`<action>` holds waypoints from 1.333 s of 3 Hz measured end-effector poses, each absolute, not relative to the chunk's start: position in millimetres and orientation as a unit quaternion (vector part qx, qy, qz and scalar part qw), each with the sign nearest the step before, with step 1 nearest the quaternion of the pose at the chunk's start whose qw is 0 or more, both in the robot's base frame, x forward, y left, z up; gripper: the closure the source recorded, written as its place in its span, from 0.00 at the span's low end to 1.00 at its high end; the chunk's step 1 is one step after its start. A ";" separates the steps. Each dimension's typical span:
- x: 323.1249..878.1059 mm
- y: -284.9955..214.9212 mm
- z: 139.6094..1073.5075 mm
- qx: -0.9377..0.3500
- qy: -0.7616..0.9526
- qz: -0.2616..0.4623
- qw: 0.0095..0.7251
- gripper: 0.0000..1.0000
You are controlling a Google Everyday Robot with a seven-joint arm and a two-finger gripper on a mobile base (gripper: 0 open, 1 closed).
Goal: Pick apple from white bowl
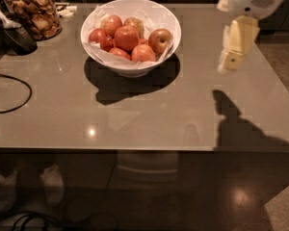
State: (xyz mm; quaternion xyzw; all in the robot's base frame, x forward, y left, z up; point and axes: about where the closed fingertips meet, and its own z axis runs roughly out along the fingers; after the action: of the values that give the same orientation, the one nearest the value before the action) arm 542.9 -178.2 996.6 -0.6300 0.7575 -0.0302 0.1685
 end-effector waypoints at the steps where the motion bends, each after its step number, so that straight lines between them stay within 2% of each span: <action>1: 563.2 -168.0 1008.3 -0.625 0.756 -0.034 0.192 0.00; 2: 568.7 -165.0 1011.0 -0.624 0.754 -0.037 0.201 0.00; 4: 618.2 -127.4 1005.0 -0.639 0.738 -0.032 0.216 0.00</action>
Offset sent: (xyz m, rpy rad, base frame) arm 0.0186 0.0094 0.0107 0.0234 -0.0372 -0.0041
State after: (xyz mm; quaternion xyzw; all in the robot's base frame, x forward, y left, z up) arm 618.2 -127.4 1005.0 -0.6389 0.7378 -0.0324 0.2156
